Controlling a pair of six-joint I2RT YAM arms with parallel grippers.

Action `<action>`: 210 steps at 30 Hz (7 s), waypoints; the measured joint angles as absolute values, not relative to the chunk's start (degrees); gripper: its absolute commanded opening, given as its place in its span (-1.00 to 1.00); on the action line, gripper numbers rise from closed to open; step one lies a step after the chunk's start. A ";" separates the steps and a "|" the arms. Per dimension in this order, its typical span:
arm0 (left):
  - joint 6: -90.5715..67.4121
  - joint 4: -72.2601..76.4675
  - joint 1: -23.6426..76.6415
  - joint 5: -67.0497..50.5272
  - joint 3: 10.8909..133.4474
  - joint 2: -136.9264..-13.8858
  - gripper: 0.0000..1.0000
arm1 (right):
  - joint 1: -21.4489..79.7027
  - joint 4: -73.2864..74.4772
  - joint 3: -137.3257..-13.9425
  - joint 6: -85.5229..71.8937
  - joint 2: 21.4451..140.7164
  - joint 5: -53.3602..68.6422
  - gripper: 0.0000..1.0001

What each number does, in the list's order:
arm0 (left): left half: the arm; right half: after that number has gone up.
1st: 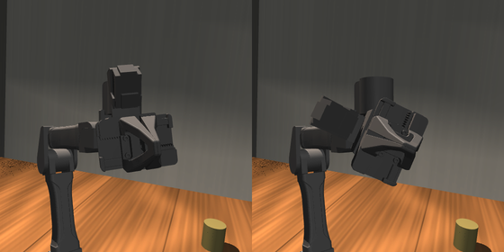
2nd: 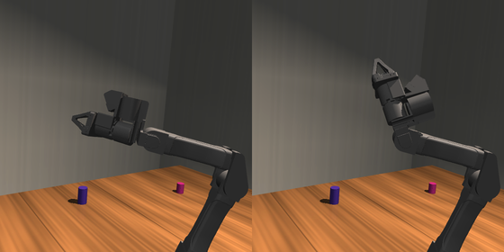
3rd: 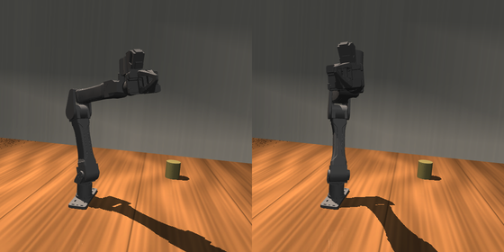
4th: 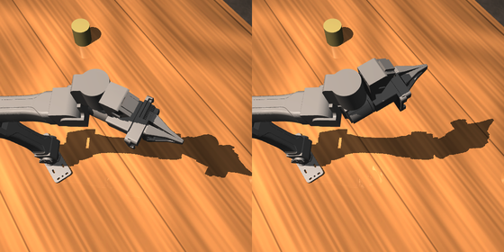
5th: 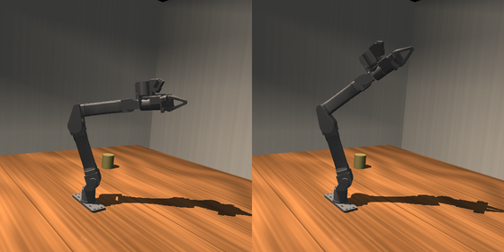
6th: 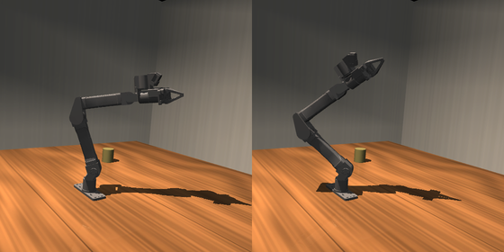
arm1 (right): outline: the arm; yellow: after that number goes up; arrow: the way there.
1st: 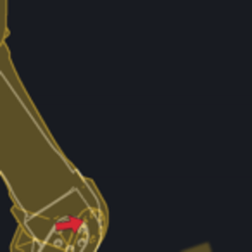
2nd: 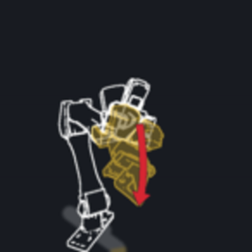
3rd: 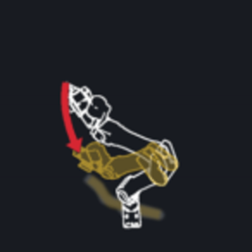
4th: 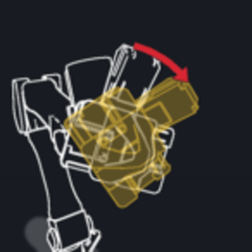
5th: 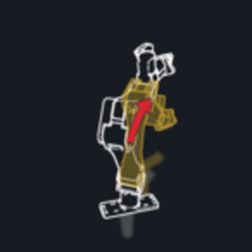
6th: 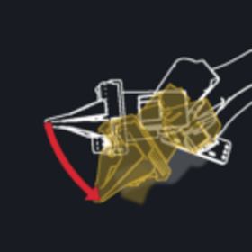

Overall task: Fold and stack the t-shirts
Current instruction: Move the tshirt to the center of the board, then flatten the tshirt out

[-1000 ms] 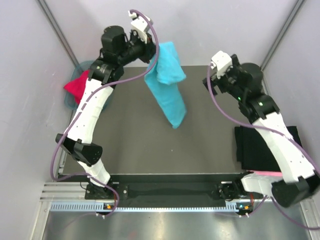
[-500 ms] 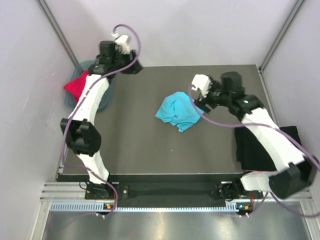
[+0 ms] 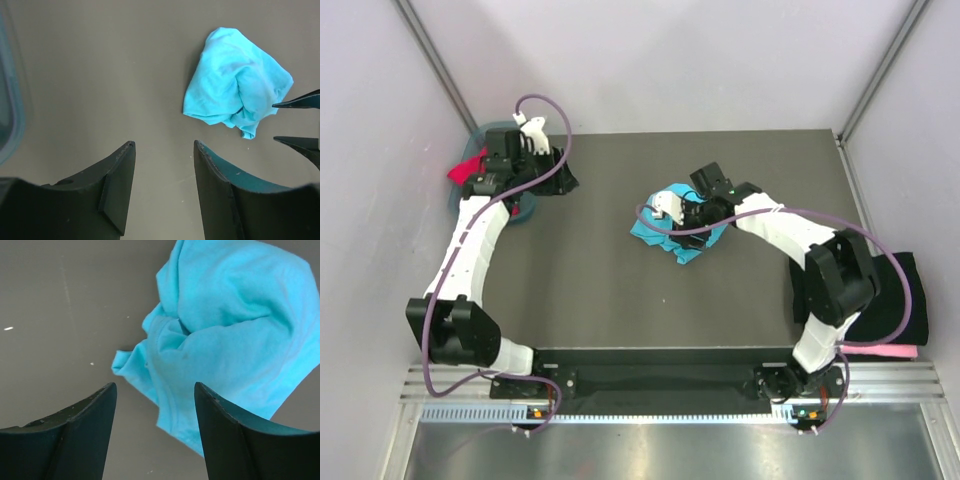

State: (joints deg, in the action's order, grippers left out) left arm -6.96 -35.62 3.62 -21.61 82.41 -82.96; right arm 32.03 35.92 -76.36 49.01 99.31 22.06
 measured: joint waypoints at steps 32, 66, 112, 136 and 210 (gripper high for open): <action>-5.91 -34.79 -0.49 -24.84 81.76 -87.44 0.01 | 27.49 29.69 -98.45 48.36 98.80 12.93 -1.00; 7.86 -36.21 32.99 -22.11 108.60 -128.09 -0.96 | 9.85 30.52 -103.46 41.36 113.91 7.03 -1.00; 32.97 -40.36 24.10 -3.97 104.33 -115.50 0.01 | 2.33 33.80 -97.19 16.64 109.60 22.06 -1.00; 12.23 -47.16 41.08 -3.20 80.86 -105.69 -0.14 | 2.33 35.35 -96.33 18.22 109.56 24.84 -1.00; 12.73 -47.77 46.89 7.75 73.69 -104.75 -0.65 | 2.37 34.72 -95.22 15.84 109.58 27.18 -1.00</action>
